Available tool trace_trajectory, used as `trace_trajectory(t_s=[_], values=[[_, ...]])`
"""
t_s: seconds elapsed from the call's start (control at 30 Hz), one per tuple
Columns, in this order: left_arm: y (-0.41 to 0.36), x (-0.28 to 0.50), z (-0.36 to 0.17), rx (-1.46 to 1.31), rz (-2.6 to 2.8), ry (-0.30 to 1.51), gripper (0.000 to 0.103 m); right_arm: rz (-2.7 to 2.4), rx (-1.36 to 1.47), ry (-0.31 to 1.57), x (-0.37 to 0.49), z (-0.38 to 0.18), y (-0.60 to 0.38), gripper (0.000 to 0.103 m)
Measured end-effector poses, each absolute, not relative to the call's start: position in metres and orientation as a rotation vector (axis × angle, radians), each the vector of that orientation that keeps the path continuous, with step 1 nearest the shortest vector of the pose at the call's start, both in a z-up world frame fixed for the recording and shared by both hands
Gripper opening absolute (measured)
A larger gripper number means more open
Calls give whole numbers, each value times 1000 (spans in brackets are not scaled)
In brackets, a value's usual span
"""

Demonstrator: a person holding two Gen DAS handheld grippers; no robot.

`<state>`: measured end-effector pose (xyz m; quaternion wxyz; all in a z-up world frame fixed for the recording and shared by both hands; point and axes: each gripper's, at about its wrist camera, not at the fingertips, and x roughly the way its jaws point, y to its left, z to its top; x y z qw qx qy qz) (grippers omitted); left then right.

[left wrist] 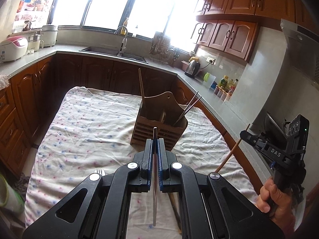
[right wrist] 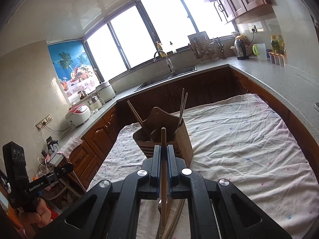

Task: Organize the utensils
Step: 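Lift both chopsticks and lower them into the wooden caddy with both tools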

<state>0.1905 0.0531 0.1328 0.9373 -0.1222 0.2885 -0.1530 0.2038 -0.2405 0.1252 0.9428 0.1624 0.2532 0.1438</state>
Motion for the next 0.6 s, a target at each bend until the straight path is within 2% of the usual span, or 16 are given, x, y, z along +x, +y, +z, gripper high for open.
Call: trace_trajectory(t_s=[0.3, 0.6], values=[[54, 211, 158, -252, -306, 519, 3, 290, 330, 462, 219, 143, -241, 6], [53, 258, 204, -263, -287, 396, 3, 277, 325, 347, 259, 183, -247, 6]])
